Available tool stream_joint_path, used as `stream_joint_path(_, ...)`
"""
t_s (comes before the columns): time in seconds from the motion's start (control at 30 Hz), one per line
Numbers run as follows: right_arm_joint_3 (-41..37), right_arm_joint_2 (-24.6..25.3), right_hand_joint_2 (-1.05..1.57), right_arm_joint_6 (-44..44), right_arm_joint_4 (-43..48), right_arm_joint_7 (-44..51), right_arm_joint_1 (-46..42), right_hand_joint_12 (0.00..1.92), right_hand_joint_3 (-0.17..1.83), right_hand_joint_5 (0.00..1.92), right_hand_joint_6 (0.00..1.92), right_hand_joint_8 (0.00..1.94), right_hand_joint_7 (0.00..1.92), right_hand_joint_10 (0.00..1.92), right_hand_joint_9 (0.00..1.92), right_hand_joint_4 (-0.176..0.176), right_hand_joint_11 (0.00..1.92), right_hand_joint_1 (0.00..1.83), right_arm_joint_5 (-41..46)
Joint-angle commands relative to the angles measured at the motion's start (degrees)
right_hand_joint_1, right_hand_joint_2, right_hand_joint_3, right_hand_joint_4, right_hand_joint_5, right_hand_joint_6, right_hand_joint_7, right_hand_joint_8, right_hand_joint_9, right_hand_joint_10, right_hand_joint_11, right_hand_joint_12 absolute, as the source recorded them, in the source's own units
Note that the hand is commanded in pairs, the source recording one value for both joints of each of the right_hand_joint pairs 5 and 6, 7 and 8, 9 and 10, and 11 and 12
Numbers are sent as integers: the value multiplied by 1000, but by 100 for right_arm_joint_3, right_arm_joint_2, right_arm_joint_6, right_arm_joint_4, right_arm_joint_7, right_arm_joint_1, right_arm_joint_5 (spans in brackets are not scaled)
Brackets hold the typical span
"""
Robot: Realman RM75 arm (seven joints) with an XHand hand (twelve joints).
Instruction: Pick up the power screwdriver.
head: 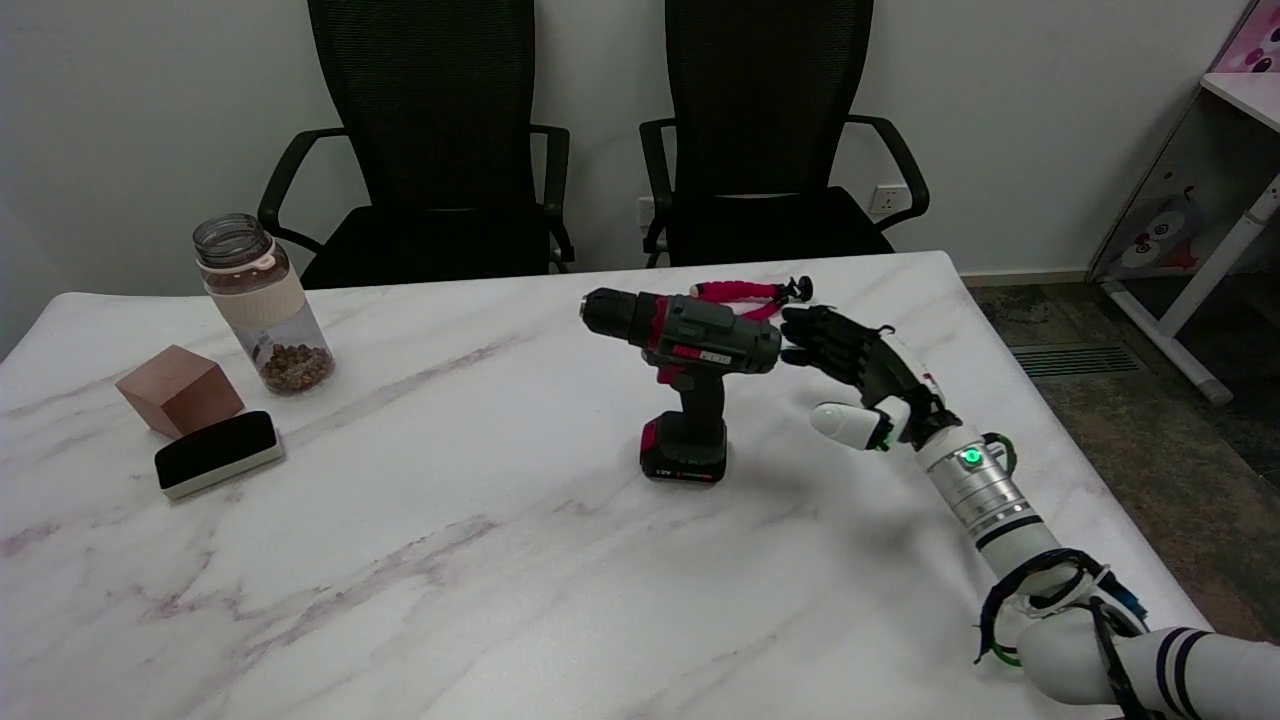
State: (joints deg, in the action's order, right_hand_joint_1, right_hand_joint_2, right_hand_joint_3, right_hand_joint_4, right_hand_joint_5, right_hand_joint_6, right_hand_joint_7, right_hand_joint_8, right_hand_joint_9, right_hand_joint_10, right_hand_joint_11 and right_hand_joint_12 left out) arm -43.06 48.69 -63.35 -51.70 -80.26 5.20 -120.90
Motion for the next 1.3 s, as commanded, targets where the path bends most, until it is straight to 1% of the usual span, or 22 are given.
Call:
stream_joint_path(0.03, 346, 615, -378, 192, 37, -73, 227, 446, 1098, 429, 429, 429, 429, 344, 344, 34, 446, 958, -48)
stream_joint_path(0.13, 351, 678, -377, 192, 37, -240, 227, 434, 1053, 424, 424, 424, 424, 335, 335, 49, 434, 928, -57)
stream_joint_path(0.5, 468, 940, -394, 192, 150, -375, 400, 400, 1053, 421, 421, 421, 421, 311, 311, 81, 400, 925, -189)
stream_joint_path(0.73, 596, 1160, -427, 130, 396, -666, 691, 344, 1069, 417, 417, 417, 417, 283, 283, 116, 344, 925, -311)
stream_joint_path(1.07, 684, 1187, -462, 183, 476, -759, 842, 312, 1038, 392, 392, 392, 392, 262, 262, 142, 312, 926, -417)
stream_joint_path(1.3, 850, 1187, -472, 192, 515, -772, 981, 258, 1006, 377, 377, 377, 377, 234, 234, 174, 258, 929, -417)
